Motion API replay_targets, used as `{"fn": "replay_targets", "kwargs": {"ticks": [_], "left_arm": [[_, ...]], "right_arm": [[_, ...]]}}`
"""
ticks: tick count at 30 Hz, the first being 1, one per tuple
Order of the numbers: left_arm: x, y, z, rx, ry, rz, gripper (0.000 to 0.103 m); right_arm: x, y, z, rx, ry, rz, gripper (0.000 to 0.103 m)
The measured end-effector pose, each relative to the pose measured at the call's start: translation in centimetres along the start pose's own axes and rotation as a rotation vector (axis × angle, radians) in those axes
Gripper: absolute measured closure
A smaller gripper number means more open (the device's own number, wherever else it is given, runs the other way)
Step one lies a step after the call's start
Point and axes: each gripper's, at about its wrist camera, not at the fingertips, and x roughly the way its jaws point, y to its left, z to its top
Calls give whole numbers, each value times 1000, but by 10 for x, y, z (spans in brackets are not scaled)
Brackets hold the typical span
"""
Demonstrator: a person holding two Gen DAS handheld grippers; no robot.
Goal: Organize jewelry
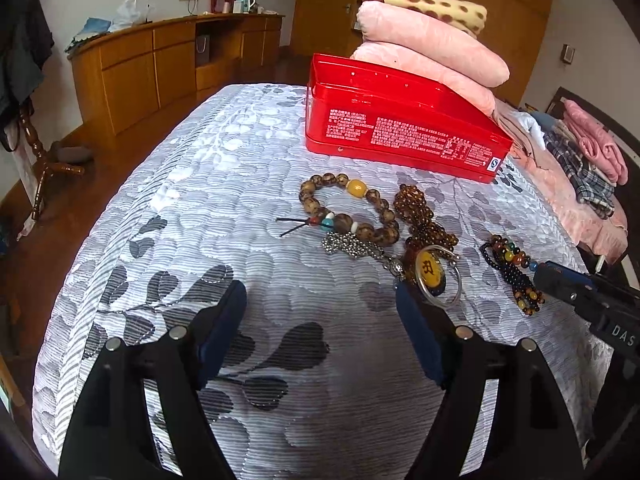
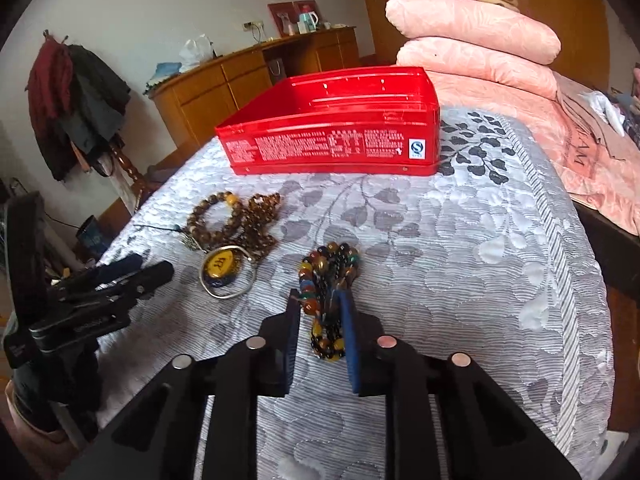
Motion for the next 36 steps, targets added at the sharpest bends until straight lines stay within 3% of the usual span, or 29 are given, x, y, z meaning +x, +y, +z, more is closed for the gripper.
{"fn": "replay_targets", "kwargs": {"ticks": [7,17,30,32,34,36], "left_arm": [[-1,-12,-1,8,9,-49,28],[-1,-77,1,95,0,-153,30],[34,-145,-2,150,78,-186,30],[41,-148,-2,152,103,-189,39],[45,-149,-2,148,108,-182,40],[46,-150,-1,143,111,-185,56]], "right_arm": [[-18,-12,4,21,-44,-26,95],[-32,-37,-1,71,-65,-61,95],[-36,-68,-14,127,-66,-42,95],[-35,-71,-15,133,-64,-35,95],[-33,-72,-16,133,-60,-30,95],[-31,-72,-16,134,-57,-27,95]]}}
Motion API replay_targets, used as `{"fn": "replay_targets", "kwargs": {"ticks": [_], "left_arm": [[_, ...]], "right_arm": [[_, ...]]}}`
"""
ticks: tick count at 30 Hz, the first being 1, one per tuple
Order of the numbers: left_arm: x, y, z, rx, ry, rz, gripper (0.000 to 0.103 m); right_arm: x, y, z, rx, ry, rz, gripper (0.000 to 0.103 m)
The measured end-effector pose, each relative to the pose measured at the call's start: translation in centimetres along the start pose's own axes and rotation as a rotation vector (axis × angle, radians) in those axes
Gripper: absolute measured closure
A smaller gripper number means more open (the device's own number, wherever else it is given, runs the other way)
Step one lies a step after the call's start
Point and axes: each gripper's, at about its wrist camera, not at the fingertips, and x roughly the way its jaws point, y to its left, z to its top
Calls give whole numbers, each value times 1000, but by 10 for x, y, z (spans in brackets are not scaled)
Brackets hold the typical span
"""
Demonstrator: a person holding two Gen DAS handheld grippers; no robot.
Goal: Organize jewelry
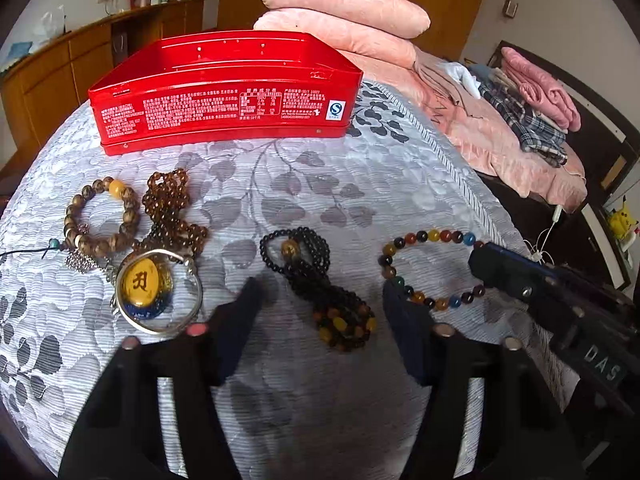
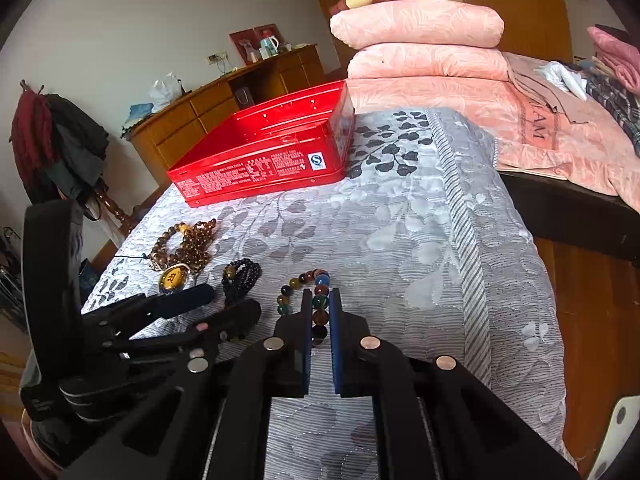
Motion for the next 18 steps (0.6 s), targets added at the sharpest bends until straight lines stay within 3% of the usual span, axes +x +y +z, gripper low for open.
{"fn": "replay_targets", "kwargs": {"ticks": [1,5,13,16,18], "left_arm": [[1,0,0,-2,2,4,58],[-1,3,-2,-4,1,-23,80],[-11,16,-9,4,11,-58,81],[-12,16,-8,7,16,-76,77],[-7,11,-8,28,15,-60,68]], "right_arm": [[1,0,0,2,2,1,95],[4,2,-2,0,10,4,95],[19,6,-7,0,68,7,95],[27,5,-10,11,95,-5,91],[28,5,-12,10,98,-7,91]]}}
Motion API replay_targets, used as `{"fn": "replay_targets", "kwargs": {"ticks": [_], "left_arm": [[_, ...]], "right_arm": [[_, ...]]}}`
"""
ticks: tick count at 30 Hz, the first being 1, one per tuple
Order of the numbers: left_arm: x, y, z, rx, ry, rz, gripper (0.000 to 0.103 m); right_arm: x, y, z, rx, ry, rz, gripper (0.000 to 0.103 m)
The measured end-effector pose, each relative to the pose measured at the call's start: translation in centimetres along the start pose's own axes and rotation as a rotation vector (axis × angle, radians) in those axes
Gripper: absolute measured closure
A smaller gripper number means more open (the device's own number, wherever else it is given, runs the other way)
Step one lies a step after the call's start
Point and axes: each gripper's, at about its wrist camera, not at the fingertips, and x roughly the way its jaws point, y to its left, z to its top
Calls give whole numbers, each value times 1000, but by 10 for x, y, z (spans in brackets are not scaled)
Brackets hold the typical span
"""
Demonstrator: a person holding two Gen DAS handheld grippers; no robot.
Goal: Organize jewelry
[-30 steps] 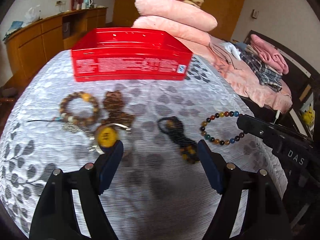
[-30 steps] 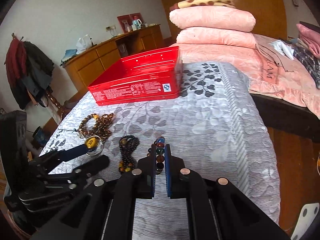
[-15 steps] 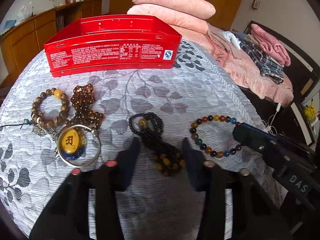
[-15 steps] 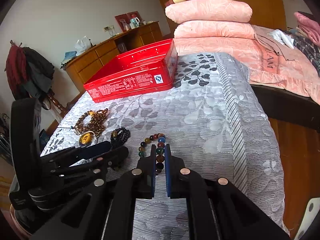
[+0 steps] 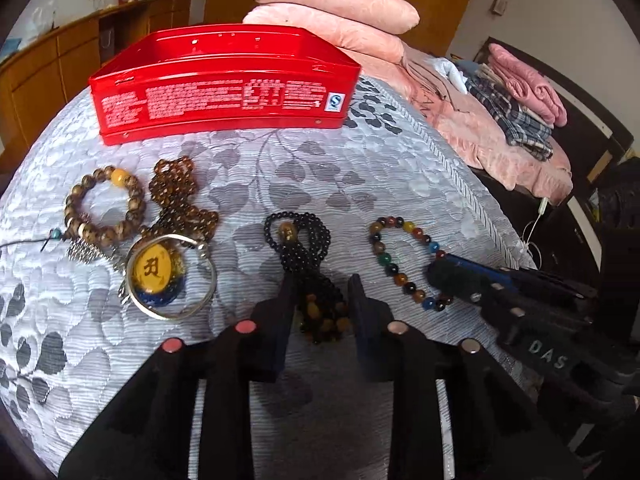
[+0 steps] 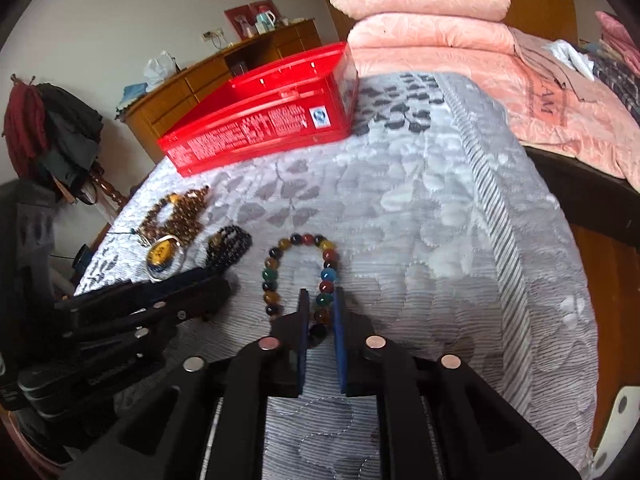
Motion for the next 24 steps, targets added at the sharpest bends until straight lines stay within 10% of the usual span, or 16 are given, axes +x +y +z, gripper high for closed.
{"fn": "replay_targets", "kwargs": {"ticks": [24], "left_arm": [[-64,29,37,-34,-177,-56,84]], "right_arm": [[-46,49,63,-183,-131,7,95]]}}
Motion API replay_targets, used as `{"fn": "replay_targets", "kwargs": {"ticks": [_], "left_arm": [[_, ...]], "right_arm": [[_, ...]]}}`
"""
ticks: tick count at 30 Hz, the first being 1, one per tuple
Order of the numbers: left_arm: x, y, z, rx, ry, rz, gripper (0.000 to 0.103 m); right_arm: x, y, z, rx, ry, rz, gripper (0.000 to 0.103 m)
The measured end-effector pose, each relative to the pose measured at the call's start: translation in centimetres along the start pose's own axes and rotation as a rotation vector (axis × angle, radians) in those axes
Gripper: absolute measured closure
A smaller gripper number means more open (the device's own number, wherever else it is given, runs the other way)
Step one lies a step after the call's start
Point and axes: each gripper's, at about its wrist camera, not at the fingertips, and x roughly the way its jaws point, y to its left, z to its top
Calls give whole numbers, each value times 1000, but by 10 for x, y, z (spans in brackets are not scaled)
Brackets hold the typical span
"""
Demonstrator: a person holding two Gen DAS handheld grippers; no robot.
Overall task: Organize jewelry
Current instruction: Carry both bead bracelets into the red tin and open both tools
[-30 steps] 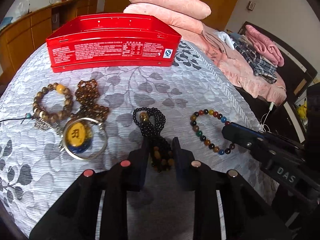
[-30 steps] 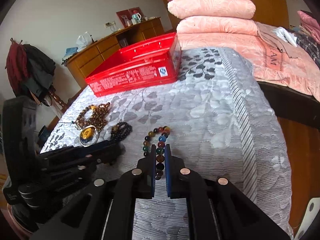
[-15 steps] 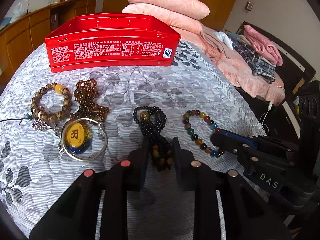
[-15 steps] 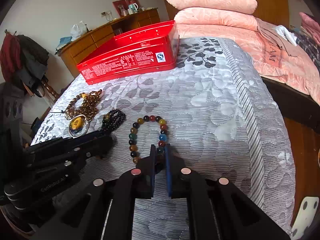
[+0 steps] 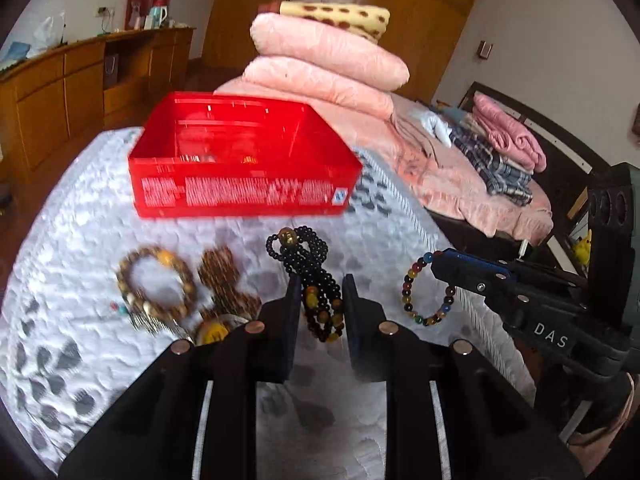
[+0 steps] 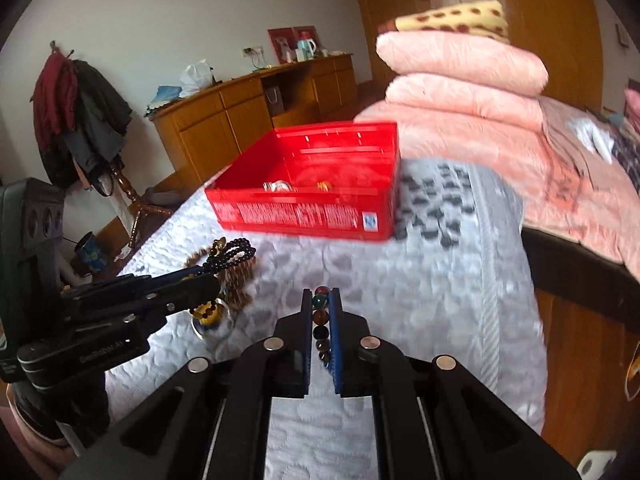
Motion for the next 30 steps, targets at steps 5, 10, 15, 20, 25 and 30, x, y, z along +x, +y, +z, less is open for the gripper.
{"fn": "replay_targets", "kwargs": {"ticks": [5,10,15,20,25,30], "left_arm": [[-5,11,23,-6,-35,14,84],[-6,25,59,0,-83,51,83],[10,42,97,1,-94,98,83],[45,64,125,-14,-52,137,83],[78,82,133,-24,2,155,83],[103,95,136,-39,46,172,78]], "right_arm": [[1,4,30,-29,-38,7,95],[13,6,68,-44,-68,2,95],[35,2,102,-25,-93,17,95],[74,-2,124,-6,-70,16,95],[113,-9,126,15,-27,8,95],[132,-13,123,25,-5,-18,91]]}}
